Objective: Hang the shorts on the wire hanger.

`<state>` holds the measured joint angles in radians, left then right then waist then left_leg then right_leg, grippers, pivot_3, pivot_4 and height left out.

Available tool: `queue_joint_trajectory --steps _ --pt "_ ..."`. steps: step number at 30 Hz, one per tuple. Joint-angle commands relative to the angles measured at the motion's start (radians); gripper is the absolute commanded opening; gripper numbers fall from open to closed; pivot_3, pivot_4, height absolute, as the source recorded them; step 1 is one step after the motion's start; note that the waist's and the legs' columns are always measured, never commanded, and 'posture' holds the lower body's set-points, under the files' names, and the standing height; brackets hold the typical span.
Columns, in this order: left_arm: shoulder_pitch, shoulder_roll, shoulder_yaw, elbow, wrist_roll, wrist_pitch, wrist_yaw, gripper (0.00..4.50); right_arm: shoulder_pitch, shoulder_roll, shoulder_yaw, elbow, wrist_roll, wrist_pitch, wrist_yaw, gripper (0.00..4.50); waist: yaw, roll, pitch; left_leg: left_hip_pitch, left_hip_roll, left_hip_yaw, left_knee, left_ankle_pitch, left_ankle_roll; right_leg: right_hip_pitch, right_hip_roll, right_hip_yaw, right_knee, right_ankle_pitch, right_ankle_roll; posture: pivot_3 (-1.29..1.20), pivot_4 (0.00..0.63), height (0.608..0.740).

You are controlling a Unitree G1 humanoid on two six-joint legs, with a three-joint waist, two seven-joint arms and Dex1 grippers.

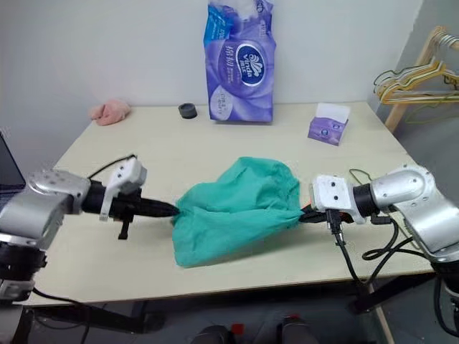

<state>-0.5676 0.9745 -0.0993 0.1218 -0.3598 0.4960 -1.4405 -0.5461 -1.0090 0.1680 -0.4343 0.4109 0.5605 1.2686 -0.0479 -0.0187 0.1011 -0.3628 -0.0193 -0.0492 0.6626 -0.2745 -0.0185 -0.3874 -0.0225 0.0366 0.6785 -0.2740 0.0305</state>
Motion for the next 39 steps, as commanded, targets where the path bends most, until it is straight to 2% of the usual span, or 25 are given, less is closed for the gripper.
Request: queue_joint_trajectory --steps 1,4,6,8,10,13,14,17,20,21,23,24,26,28,30,31,34,37,39 --pt "-0.115 -0.081 -0.026 0.156 0.043 -0.039 0.017 0.0 -0.1 0.064 0.03 0.112 -0.027 0.064 -0.046 0.04 -0.002 0.0 0.0 0.001 0.0 0.0 0.0 0.0 0.0 0.0 0.001 0.0 0.0 0.0 0.0 -0.05 0.059 0.74" --pt "-0.277 -0.229 -0.08 0.435 0.17 -0.203 0.125 0.0 -0.272 0.208 0.145 0.488 -0.247 -0.111 -0.158 0.04 -0.004 -0.001 -0.001 0.001 -0.001 0.002 0.001 0.001 0.001 0.001 0.002 0.0 0.0 0.001 0.001 -0.05 0.054 0.74" --pt "-0.445 -0.35 -0.096 0.701 0.269 -0.364 0.294 0.0 -0.484 0.348 0.212 0.904 -0.422 -0.327 -0.338 0.04 -0.004 -0.002 0.0 0.0 -0.002 0.004 0.002 0.001 0.001 -0.001 0.001 0.001 0.001 0.003 0.001 -0.04 0.048 0.74" --pt "-0.602 -0.426 -0.104 0.905 0.347 -0.49 0.455 0.0 -0.689 0.458 0.226 1.247 -0.529 -0.501 -0.554 0.04 -0.007 -0.005 0.001 -0.004 -0.003 0.007 0.002 0.001 0.001 -0.006 0.001 0.002 0.001 0.008 -0.003 -0.04 0.044 0.74" --pt "-0.777 -0.453 -0.097 1.049 0.418 -0.587 0.685 0.0 -0.876 0.51 0.222 1.471 -0.6 -0.635 -0.745 0.04 -0.011 -0.005 0.001 -0.024 -0.003 0.008 0.005 0.005 -0.005 -0.028 -0.001 0.003 0.004 0.013 -0.002 -0.04 0.044 0.74" --pt "-1.011 -0.424 -0.075 1.158 0.486 -0.68 0.947 0.0 -1.087 0.516 0.21 1.629 -0.672 -0.777 -0.938 0.04 -0.028 -0.007 0.0 -0.064 -0.004 0.009 0.013 0.009 -0.011 -0.07 -0.009 0.006 0.014 0.015 -0.001 -0.05 0.041 0.74" --pt "-1.089 -0.396 -0.078 1.172 0.516 -0.71 0.999 0.0 -1.153 0.502 0.21 1.649 -0.699 -0.823 -0.995 0.04 -0.034 -0.007 0.0 -0.071 -0.004 0.01 0.012 0.009 -0.011 -0.08 -0.012 0.006 0.016 0.014 -0.001 -0.06 0.04 0.74" --pt "-1.237 -0.331 -0.092 1.197 0.587 -0.779 1.075 0.0 -1.26 0.468 0.196 1.679 -0.742 -0.927 -1.091 0.04 -0.045 -0.006 0.0 -0.083 -0.007 0.015 0.001 0.008 -0.012 -0.099 -0.016 0.005 0.015 0.014 -0.001 -0.06 0.042 0.74" --pt "-1.301 -0.276 -0.132 1.205 0.675 -0.844 1.119 0.0 -1.284 0.432 0.178 1.671 -0.764 -1.013 -1.119 0.04 -0.052 -0.004 -0.002 -0.081 -0.005 0.021 -0.005 0.008 -0.012 -0.099 -0.016 0.005 0.008 0.013 0.0 -0.07 0.041 0.74" --pt "-1.31 -0.25 -0.149 1.204 0.707 -0.863 1.114 0.0 -1.262 0.414 0.161 1.654 -0.749 -1.047 -1.088 0.04 -0.053 -0.004 -0.002 -0.077 -0.005 0.024 -0.009 0.008 -0.012 -0.093 -0.016 0.006 0.002 0.013 0.0 -0.06 0.045 0.74" --pt "-1.244 -0.198 -0.16 1.205 0.728 -0.894 1.032 0.0 -1.077 0.358 0.133 1.539 -0.685 -1.12 -0.935 0.04 -0.052 -0.004 -0.002 -0.067 -0.006 0.027 -0.016 0.008 -0.01 -0.087 -0.016 0.006 0.001 0.013 0.001 -0.05 0.049 0.74" --pt "-1.216 -0.186 -0.156 1.205 0.728 -0.901 1.001 0.0 -1.006 0.341 0.121 1.486 -0.664 -1.132 -0.881 0.04 -0.052 -0.005 -0.001 -0.062 -0.006 0.026 -0.015 0.009 -0.008 -0.079 -0.015 0.005 0.001 0.013 0.001 -0.05 0.049 0.74" --pt "-1.141 -0.17 -0.142 1.204 0.711 -0.91 0.895 0.0 -0.839 0.314 0.105 1.316 -0.608 -1.101 -0.76 0.04 -0.051 -0.006 0.0 -0.038 -0.006 0.027 -0.015 0.005 0.003 -0.053 -0.014 0.004 0.0 0.012 0.002 -0.07 0.057 0.74" --pt "-0.97 -0.158 -0.099 1.195 0.634 -0.903 0.626 0.0 -0.519 0.267 0.114 0.971 -0.505 -0.973 -0.602 0.04 -0.051 -0.004 -0.001 -0.024 -0.006 0.027 -0.014 0.005 0.006 -0.037 -0.009 0.004 -0.001 0.012 0.003 -0.07 0.059 0.74" --pt "-0.823 -0.146 -0.07 1.161 0.573 -0.897 0.403 0.0 -0.295 0.226 0.114 0.714 -0.468 -0.855 -0.523 0.04 -0.053 0.0 0.001 -0.009 -0.006 0.026 -0.011 0.005 0.007 -0.021 -0.008 0.004 0.001 0.011 0.005 -0.08 0.065 0.74" --pt "-0.766 -0.139 -0.064 1.137 0.556 -0.898 0.325 0.0 -0.224 0.214 0.106 0.63 -0.465 -0.806 -0.5 0.04 -0.055 0.001 0.002 -0.008 -0.006 0.025 -0.01 0.005 0.007 -0.02 -0.007 0.004 0.002 0.01 0.007 -0.09 0.067 0.74" --pt "-0.422 -0.122 -0.073 0.929 0.448 -0.821 -0.013 0.0 -0.005 0.174 0.118 0.378 -0.444 -0.642 -0.404 0.04 -0.066 0.003 0.002 -0.018 -0.002 0.022 0.002 0.005 0.007 -0.027 -0.003 0.003 0.006 0.013 0.001 -0.09 0.068 0.74" --pt "-0.228 -0.114 -0.054 0.71 0.384 -0.693 -0.074 0.0 0.056 0.17 0.114 0.269 -0.455 -0.565 -0.378 0.04 -0.08 -0.002 0.002 -0.022 0.0 0.024 0.003 0.004 0.006 -0.033 -0.007 0.006 0.009 0.014 0.001 -0.09 0.067 0.74" --pt "-0.05 -0.059 -0.097 0.41 0.274 -0.501 -0.144 0.0 0.063 0.169 0.123 0.219 -0.44 -0.513 -0.33 0.04 -0.079 -0.006 0.002 -0.028 0.002 0.019 0.006 0.004 0.006 -0.036 -0.007 0.004 0.01 0.014 0.0 -0.09 0.068 0.74"
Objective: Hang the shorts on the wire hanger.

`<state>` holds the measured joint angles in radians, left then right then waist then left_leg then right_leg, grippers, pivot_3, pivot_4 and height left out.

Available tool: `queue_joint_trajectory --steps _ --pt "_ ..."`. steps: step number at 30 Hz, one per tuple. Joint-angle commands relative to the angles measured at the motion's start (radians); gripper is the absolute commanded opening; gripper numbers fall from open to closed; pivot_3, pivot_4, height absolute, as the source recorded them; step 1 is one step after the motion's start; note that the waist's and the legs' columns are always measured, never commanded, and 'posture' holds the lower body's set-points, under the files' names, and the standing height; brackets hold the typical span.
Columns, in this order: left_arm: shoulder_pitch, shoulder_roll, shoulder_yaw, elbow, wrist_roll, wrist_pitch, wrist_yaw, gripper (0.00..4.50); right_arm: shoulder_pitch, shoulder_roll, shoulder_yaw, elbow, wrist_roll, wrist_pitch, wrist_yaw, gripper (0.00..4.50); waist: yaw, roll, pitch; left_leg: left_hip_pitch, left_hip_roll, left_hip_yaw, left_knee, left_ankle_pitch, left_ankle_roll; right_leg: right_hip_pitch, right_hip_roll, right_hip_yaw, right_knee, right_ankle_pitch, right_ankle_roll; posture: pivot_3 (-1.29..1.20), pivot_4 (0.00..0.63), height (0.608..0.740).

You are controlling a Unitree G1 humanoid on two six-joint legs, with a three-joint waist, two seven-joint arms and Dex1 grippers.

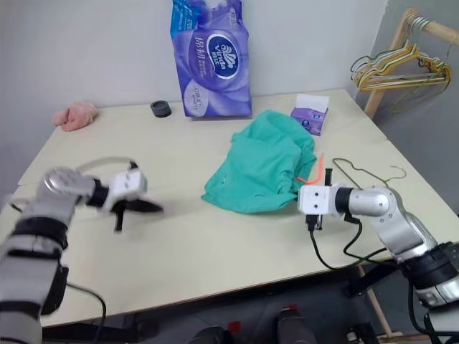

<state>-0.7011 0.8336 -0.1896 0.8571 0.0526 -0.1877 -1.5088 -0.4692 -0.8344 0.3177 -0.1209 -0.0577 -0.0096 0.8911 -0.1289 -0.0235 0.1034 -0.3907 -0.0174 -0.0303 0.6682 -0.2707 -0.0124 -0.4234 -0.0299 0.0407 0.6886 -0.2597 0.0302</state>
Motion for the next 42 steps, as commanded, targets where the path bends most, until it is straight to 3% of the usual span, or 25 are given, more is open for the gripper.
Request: queue_joint_trajectory --steps 1,4,8,11,14,16,19,23,29,32,42 --pt "0.147 0.111 -0.028 -0.443 -0.186 0.26 -0.096 0.0 -0.012 -0.009 -0.022 -0.114 0.037 0.076 0.073 0.04 0.003 -0.001 0.0 -0.001 0.0 -0.002 0.001 0.0 0.0 0.0 0.0 -0.001 0.0 0.0 0.0 -0.09 0.068 0.74" --pt "0.263 0.223 -0.087 -0.721 -0.326 0.44 -0.106 0.0 0.033 -0.066 0.003 -0.213 0.092 0.139 0.21 0.04 0.017 -0.001 -0.001 0.0 0.0 -0.003 0.002 -0.001 0.0 0.003 0.0 -0.002 -0.001 0.0 0.0 -0.08 0.063 0.74" --pt "0.353 0.342 -0.143 -0.93 -0.424 0.499 -0.106 0.0 0.077 -0.11 0.015 -0.281 0.109 0.187 0.29 0.04 0.042 0.0 -0.001 0.003 -0.001 -0.003 0.004 -0.002 0.001 0.006 0.001 -0.003 -0.002 0.0 0.0 -0.08 0.061 0.74" --pt "0.343 0.282 -0.109 -0.935 -0.398 0.499 -0.087 0.0 0.079 -0.077 0.009 -0.289 0.11 0.22 0.276 0.04 0.056 0.0 -0.001 0.013 -0.001 -0.003 0.004 -0.003 0.003 0.019 0.005 -0.004 -0.008 -0.003 0.004 -0.08 0.061 0.74" --pt "0.26 0.103 -0.027 -0.824 -0.393 0.479 0.11 0.0 0.07 -0.052 -0.004 -0.295 0.118 0.251 0.268 0.04 0.08 0.001 -0.002 0.013 -0.001 -0.001 0.007 -0.003 0.004 0.019 0.006 -0.003 -0.008 -0.003 0.004 -0.09 0.062 0.74" --pt "0.209 0.036 0.009 -0.757 -0.369 0.482 0.194 0.0 0.067 -0.042 -0.011 -0.296 0.115 0.26 0.264 0.04 0.087 -0.002 -0.002 0.01 -0.001 -0.003 0.011 -0.003 0.004 0.019 0.006 -0.004 -0.008 -0.002 0.004 -0.09 0.062 0.74" --pt "0.163 0.0 0.052 -0.697 -0.382 0.482 0.219 0.61 0.069 -0.037 -0.016 -0.3 0.116 0.271 0.26 0.0 0.083 -0.002 -0.003 0.01 -0.001 -0.001 0.011 -0.004 0.005 0.018 0.006 -0.003 -0.008 0.0 0.001 -0.09 0.064 0.74" --pt "0.093 0.024 0.069 -0.531 -0.327 0.373 0.179 1.81 0.072 -0.035 -0.021 -0.307 0.116 0.284 0.252 0.0 0.072 -0.002 -0.003 0.011 -0.001 -0.001 0.01 -0.005 0.006 0.018 0.006 -0.002 -0.008 0.0 0.001 -0.1 0.065 0.74" --pt "0.095 0.118 0.01 -0.571 -0.323 0.408 -0.061 3.6 0.076 -0.044 -0.031 -0.296 0.112 0.28 0.25 0.0 0.066 -0.002 -0.002 0.011 -0.001 0.001 0.01 -0.006 0.008 0.017 0.007 -0.003 -0.008 0.0 0.001 -0.1 0.071 0.74" --pt "0.098 0.08 -0.003 -0.547 -0.264 0.302 -0.029 4.47 0.075 -0.043 -0.032 -0.292 0.109 0.279 0.251 0.0 0.072 -0.002 -0.003 0.011 -0.001 0.002 0.01 -0.006 0.008 0.017 0.006 -0.002 -0.008 0.0 0.001 -0.1 0.072 0.74" --pt "0.007 -0.139 -0.068 -0.266 -0.052 -0.043 0.176 4.47 0.097 -0.061 -0.043 -0.331 0.121 0.294 0.266 0.0 0.072 -0.002 -0.003 0.01 -0.002 0.003 0.011 -0.006 0.008 0.017 0.005 -0.002 -0.008 0.001 0.003 -0.13 0.075 0.74"
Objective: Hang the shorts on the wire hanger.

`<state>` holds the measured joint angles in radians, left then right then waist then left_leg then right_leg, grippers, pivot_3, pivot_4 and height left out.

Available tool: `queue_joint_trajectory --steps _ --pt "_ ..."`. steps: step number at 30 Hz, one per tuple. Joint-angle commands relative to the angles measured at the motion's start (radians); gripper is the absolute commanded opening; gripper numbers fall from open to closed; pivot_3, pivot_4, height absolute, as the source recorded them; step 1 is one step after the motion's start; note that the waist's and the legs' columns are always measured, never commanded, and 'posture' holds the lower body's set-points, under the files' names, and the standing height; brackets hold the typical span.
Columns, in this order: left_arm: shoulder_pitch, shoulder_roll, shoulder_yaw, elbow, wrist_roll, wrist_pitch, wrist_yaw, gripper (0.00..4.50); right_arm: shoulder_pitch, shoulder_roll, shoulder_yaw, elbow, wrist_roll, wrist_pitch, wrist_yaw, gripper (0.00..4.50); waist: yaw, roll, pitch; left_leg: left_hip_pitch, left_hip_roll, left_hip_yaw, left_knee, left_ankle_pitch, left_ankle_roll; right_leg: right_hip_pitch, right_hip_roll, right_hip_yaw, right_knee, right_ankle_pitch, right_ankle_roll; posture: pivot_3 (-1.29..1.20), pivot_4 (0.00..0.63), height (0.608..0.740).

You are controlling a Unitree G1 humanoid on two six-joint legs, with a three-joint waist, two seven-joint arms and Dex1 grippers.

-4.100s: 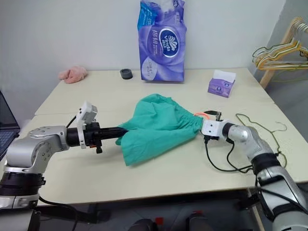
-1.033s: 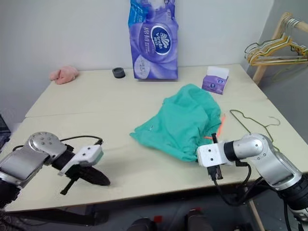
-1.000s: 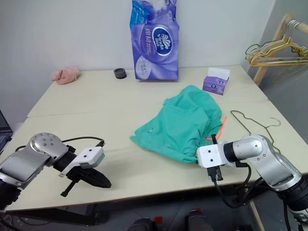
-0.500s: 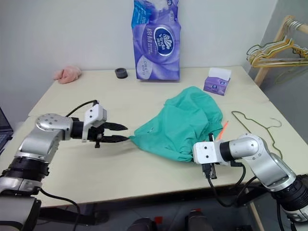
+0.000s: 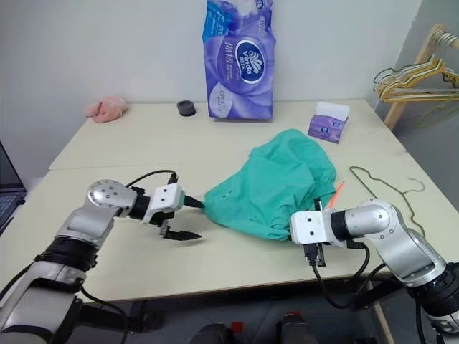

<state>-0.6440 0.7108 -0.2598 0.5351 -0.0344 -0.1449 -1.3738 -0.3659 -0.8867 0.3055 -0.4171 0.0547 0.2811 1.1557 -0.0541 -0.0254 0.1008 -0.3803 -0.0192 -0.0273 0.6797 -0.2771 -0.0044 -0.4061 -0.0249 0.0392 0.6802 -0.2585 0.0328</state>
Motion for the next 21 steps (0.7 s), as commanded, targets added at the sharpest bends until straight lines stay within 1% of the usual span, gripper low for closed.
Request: queue_joint_trajectory --steps 1,5,9,10,11,13,16,21 --pt "-0.064 -0.03 0.0 0.096 0.053 -0.121 0.063 4.47 -0.006 -0.01 -0.031 -0.036 0.008 0.005 0.001 0.0 -0.003 0.0 0.0 0.0 0.0 0.0 0.0 0.0 0.0 0.0 0.0 0.0 0.0 0.0 0.0 -0.13 0.075 0.74" --pt "-0.116 -0.067 -0.014 0.242 0.115 -0.232 0.132 4.47 0.001 -0.013 -0.036 -0.045 0.009 0.009 -0.003 0.0 -0.005 0.0 0.0 0.0 0.0 0.0 0.0 -0.001 0.001 0.0 0.0 0.0 0.0 0.0 0.0 -0.14 0.076 0.74" --pt "-0.134 -0.077 -0.036 0.343 0.161 -0.319 0.129 4.47 0.008 -0.015 -0.042 -0.052 0.008 0.01 -0.008 0.0 -0.012 0.0 0.0 0.0 0.0 0.0 0.0 -0.001 0.002 0.0 0.0 0.0 0.0 0.0 0.0 -0.15 0.076 0.74" --pt "-0.143 -0.085 -0.033 0.37 0.165 -0.328 0.139 4.18 0.01 -0.015 -0.044 -0.053 0.007 0.009 -0.01 0.0 -0.012 0.0 0.0 0.0 0.0 0.0 0.0 -0.001 0.002 0.0 0.0 0.0 0.0 0.0 0.0 -0.15 0.076 0.74" --pt "-0.152 -0.092 -0.031 0.392 0.168 -0.334 0.145 4.08 0.012 -0.017 -0.046 -0.053 0.008 0.007 -0.011 0.0 -0.012 0.0 0.0 0.0 0.0 0.0 0.0 -0.001 0.002 0.0 0.0 0.0 0.0 0.0 0.0 -0.16 0.075 0.74" --pt "-0.164 -0.102 -0.025 0.422 0.171 -0.348 0.152 3.64 0.015 -0.018 -0.048 -0.053 0.008 0.004 -0.012 0.0 -0.012 0.0 0.0 0.0 0.0 0.0 0.0 -0.001 0.002 0.0 0.0 0.0 0.0 0.0 0.001 -0.16 0.075 0.74" --pt "-0.173 -0.107 -0.024 0.449 0.173 -0.368 0.139 2.79 0.018 -0.018 -0.052 -0.052 0.007 -0.001 -0.014 0.0 -0.014 0.0 0.0 0.0 -0.001 0.0 0.0 -0.001 0.002 0.0 0.0 0.0 0.0 0.0 0.001 -0.16 0.075 0.74" --pt "-0.162 -0.093 -0.023 0.458 0.172 -0.39 0.107 1.24 0.016 -0.013 -0.057 -0.043 -0.001 -0.015 -0.027 0.0 -0.02 0.0 0.0 0.0 -0.001 0.0 0.0 -0.001 0.002 0.0 0.0 -0.001 0.0 0.0 0.001 -0.16 0.076 0.74"
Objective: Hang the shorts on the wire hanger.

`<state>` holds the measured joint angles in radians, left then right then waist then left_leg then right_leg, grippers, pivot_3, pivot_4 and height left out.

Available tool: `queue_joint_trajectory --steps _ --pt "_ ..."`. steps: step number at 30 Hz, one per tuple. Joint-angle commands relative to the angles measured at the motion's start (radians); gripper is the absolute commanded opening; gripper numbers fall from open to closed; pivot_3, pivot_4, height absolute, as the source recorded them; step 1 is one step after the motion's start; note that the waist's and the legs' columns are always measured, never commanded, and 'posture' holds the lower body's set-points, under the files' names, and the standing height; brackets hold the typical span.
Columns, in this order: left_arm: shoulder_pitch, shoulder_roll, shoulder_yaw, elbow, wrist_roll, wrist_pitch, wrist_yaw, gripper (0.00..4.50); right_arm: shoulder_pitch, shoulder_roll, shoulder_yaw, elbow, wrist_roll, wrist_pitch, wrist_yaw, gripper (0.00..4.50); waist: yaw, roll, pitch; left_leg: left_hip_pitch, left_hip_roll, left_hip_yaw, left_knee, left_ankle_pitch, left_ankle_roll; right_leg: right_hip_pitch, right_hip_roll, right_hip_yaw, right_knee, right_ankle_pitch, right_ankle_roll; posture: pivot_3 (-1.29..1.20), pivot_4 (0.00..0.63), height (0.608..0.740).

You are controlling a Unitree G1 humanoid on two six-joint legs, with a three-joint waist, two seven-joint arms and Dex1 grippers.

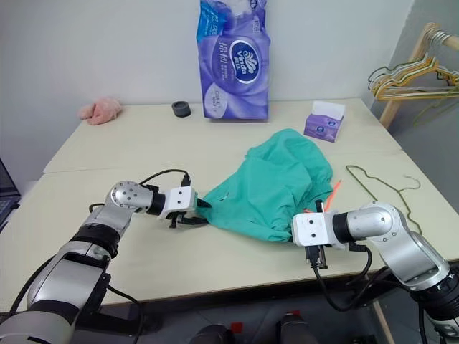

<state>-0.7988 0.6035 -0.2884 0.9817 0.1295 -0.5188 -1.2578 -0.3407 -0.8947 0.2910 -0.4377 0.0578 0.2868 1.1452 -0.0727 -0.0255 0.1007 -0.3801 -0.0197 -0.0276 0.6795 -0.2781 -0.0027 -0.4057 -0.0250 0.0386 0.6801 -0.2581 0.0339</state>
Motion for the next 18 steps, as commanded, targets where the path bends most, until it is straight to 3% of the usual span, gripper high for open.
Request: queue_joint_trajectory --steps 1,4,5,8,11,14,18 --pt "-0.01 0.016 0.011 0.014 0.006 -0.021 -0.001 0.97 -0.01 -0.004 -0.043 -0.02 -0.005 -0.023 -0.019 0.0 -0.003 0.0 0.0 0.0 0.0 0.0 0.0 0.0 0.0 0.0 0.0 0.0 0.0 0.0 0.0 -0.15 0.079 0.74" --pt "-0.026 0.021 0.037 0.012 -0.017 -0.005 -0.001 0.06 -0.015 -0.011 -0.055 -0.01 0.003 -0.029 -0.019 0.0 -0.006 0.0 0.0 0.0 0.0 0.0 0.0 0.0 0.0 0.0 0.0 0.0 0.0 0.0 0.0 -0.15 0.081 0.74" --pt "-0.034 0.026 0.045 0.002 -0.029 0.007 -0.012 0.01 -0.02 -0.019 -0.067 -0.004 0.012 -0.029 -0.011 0.0 -0.008 0.0 0.0 0.0 0.0 0.0 0.0 0.0 0.0 0.0 0.0 0.0 0.0 0.0 0.0 -0.15 0.081 0.74" --pt "-0.039 0.058 0.061 -0.058 -0.063 0.066 -0.089 0.01 -0.049 -0.045 -0.104 0.025 0.043 -0.02 0.027 0.0 -0.011 0.0 0.001 -0.001 0.0 0.0 0.0 0.0 0.0 0.0 0.0 0.0 0.0 0.0 0.0 -0.12 0.082 0.74" --pt "0.006 0.14 0.05 -0.162 -0.085 0.135 -0.213 0.01 -0.104 -0.06 -0.087 0.132 -0.019 -0.117 0.023 0.0 -0.015 -0.001 0.001 0.0 0.0 0.0 -0.001 0.0 0.0 0.0 0.0 0.0 0.0 0.0 0.0 -0.11 0.084 0.74" --pt "0.107 0.268 0.041 -0.304 -0.103 0.186 -0.318 0.01 -0.159 -0.027 -0.036 0.223 -0.063 -0.217 0.022 0.0 -0.02 0.0 0.001 0.001 0.001 0.001 -0.002 -0.001 0.001 -0.001 0.001 0.001 0.0 0.0 0.0 -0.11 0.084 0.74" --pt "0.253 0.423 0.062 -0.487 -0.167 0.305 -0.357 0.01 -0.131 0.037 0.043 0.147 -0.044 -0.219 0.052 0.0 -0.03 0.001 0.002 0.001 0.009 0.003 -0.003 -0.004 0.002 -0.002 0.003 0.003 0.0 0.0 0.0 -0.04 0.088 0.74"
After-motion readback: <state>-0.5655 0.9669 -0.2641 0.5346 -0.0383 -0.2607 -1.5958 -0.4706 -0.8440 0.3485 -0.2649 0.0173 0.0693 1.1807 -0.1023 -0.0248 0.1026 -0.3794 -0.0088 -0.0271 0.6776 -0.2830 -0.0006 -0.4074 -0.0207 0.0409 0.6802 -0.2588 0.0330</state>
